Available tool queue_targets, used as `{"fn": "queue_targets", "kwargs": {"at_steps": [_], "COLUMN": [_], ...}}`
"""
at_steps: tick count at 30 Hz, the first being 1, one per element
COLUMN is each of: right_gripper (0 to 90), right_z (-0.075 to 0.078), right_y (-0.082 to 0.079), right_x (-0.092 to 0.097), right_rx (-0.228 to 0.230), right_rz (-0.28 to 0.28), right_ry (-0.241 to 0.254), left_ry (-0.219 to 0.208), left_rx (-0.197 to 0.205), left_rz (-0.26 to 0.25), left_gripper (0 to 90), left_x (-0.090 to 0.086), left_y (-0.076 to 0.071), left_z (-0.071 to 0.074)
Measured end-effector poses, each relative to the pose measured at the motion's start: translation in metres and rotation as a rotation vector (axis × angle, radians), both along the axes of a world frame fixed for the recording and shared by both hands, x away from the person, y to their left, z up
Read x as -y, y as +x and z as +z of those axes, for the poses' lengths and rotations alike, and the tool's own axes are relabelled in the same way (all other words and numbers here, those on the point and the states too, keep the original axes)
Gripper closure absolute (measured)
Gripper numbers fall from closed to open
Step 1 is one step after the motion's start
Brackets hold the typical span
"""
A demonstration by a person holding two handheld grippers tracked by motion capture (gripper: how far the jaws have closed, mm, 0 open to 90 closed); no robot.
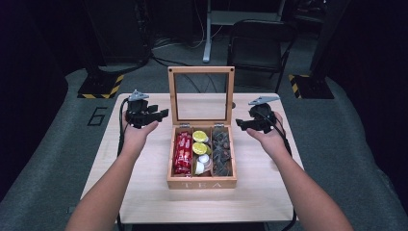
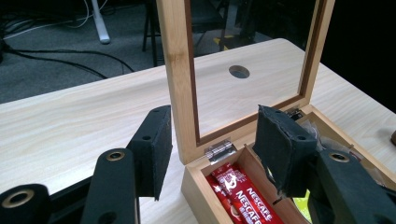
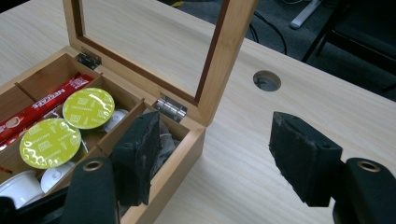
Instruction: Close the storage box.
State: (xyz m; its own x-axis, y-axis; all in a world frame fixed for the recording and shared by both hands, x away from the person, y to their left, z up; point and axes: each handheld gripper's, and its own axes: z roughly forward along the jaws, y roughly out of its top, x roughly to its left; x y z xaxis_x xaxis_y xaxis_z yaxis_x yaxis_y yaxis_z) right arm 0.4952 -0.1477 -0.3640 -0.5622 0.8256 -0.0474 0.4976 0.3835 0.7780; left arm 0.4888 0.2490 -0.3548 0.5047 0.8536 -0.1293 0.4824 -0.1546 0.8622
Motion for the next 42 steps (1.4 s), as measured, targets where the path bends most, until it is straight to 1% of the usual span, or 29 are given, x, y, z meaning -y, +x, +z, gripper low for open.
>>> {"fn": "queue_targets", "kwargs": {"at_steps": [2, 4, 6, 8, 9, 11, 12, 13, 14, 15, 17, 18, 19, 20, 21, 23, 24, 25, 26, 27, 29, 30, 32, 33, 36, 39, 40, 41, 42], "right_gripper": [33.4, 33.4, 33.4, 33.4, 33.4, 33.5, 33.5, 33.5, 33.5, 33.5, 33.8, 34.4, 35.4, 35.9, 35.9, 35.9, 35.9, 35.9, 35.9, 35.9, 35.9, 36.1, 36.3, 36.3, 36.4, 36.4, 36.4, 36.4, 36.4], "right_z": [0.002, 0.003, 0.004, 0.004, 0.004, 0.003, 0.003, 0.002, 0.002, 0.002, 0.001, 0.001, 0.000, -0.001, -0.001, -0.002, -0.003, -0.004, -0.004, -0.005, -0.006, -0.006, -0.008, -0.008, -0.010, -0.012, -0.013, -0.014, -0.014], "right_y": [0.003, 0.006, 0.009, 0.013, 0.014, 0.018, 0.019, 0.023, 0.023, 0.024, 0.027, 0.030, 0.031, 0.035, 0.035, 0.040, 0.042, 0.044, 0.045, 0.048, 0.050, 0.051, 0.054, 0.054, 0.059, 0.061, 0.062, 0.063, 0.062], "right_x": [-0.003, -0.007, -0.008, -0.010, -0.012, -0.014, -0.016, -0.019, -0.019, -0.021, -0.023, -0.024, -0.026, -0.029, -0.029, -0.031, -0.032, -0.033, -0.034, -0.034, -0.034, -0.035, -0.035, -0.035, -0.035, -0.038, -0.040, -0.041, -0.043], "right_rx": [0.009, 0.003, 0.004, 0.001, -0.008, 0.001, -0.011, -0.007, -0.007, -0.019, -0.021, -0.013, -0.009, 0.004, 0.004, -0.014, -0.021, -0.018, -0.025, -0.021, -0.020, -0.027, -0.027, -0.027, -0.025, -0.032, -0.032, -0.027, -0.033], "right_rz": [0.009, 0.001, 0.009, 0.005, -0.004, 0.006, -0.009, -0.005, -0.005, -0.015, -0.015, -0.008, -0.012, -0.022, -0.022, -0.032, -0.035, -0.029, -0.042, -0.039, -0.043, -0.053, -0.062, -0.062, -0.063, -0.068, -0.067, -0.060, -0.063], "right_ry": [-0.006, -0.002, -0.002, 0.004, 0.012, 0.005, 0.016, 0.007, 0.007, 0.017, 0.020, 0.015, 0.010, 0.010, 0.010, 0.015, 0.015, 0.012, 0.021, 0.019, 0.020, 0.027, 0.023, 0.023, 0.016, 0.039, 0.037, 0.035, 0.032], "left_ry": [0.004, 0.001, 0.005, 0.000, -0.002, -0.001, -0.002, -0.001, 0.000, 0.000, 0.000, 0.005, 0.003, -0.001, 0.000, -0.005, -0.001, 0.001, 0.001, -0.002, -0.004, -0.004, -0.006, -0.003, -0.005, 0.001, -0.002, -0.004, 0.000], "left_rx": [0.005, 0.007, 0.011, 0.007, 0.006, 0.004, 0.001, 0.001, 0.001, 0.003, 0.003, 0.002, 0.005, 0.005, 0.006, 0.004, 0.004, 0.007, 0.008, 0.006, 0.011, 0.011, 0.013, 0.007, 0.010, 0.014, 0.008, 0.011, 0.011], "left_rz": [-0.003, -0.003, -0.009, -0.010, -0.010, -0.011, -0.012, -0.012, -0.012, -0.010, -0.011, -0.016, -0.016, -0.015, -0.014, -0.013, -0.017, -0.017, -0.017, -0.018, -0.018, -0.018, -0.018, -0.020, -0.019, -0.020, -0.019, -0.015, -0.018], "left_gripper": [46.3, 46.3, 46.3, 46.3, 46.3, 46.3, 46.3, 46.3, 46.3, 46.3, 46.3, 46.3, 46.3, 46.3, 46.3, 46.3, 46.3, 46.3, 46.3, 46.3, 46.3, 46.3, 46.3, 46.3, 46.3, 46.3, 46.3, 46.3, 46.3], "left_x": [0.000, 0.001, 0.001, 0.002, 0.002, 0.002, 0.002, 0.002, 0.002, 0.002, 0.002, 0.002, 0.002, 0.002, 0.003, 0.003, 0.003, 0.004, 0.004, 0.004, 0.003, 0.003, 0.003, 0.003, 0.003, 0.001, 0.001, 0.001, 0.000], "left_y": [0.000, 0.000, 0.000, 0.000, 0.000, 0.000, 0.001, 0.001, 0.001, 0.001, 0.001, 0.001, 0.001, 0.001, 0.001, 0.002, 0.002, 0.002, 0.002, 0.001, 0.002, 0.002, 0.003, 0.003, 0.002, 0.003, 0.003, 0.003, 0.004], "left_z": [0.001, 0.002, 0.002, 0.002, 0.002, 0.002, 0.002, 0.002, 0.002, 0.002, 0.002, 0.002, 0.002, 0.003, 0.002, 0.002, 0.002, 0.002, 0.002, 0.002, 0.002, 0.002, 0.001, 0.001, 0.002, 0.003, 0.003, 0.002, 0.002]}}
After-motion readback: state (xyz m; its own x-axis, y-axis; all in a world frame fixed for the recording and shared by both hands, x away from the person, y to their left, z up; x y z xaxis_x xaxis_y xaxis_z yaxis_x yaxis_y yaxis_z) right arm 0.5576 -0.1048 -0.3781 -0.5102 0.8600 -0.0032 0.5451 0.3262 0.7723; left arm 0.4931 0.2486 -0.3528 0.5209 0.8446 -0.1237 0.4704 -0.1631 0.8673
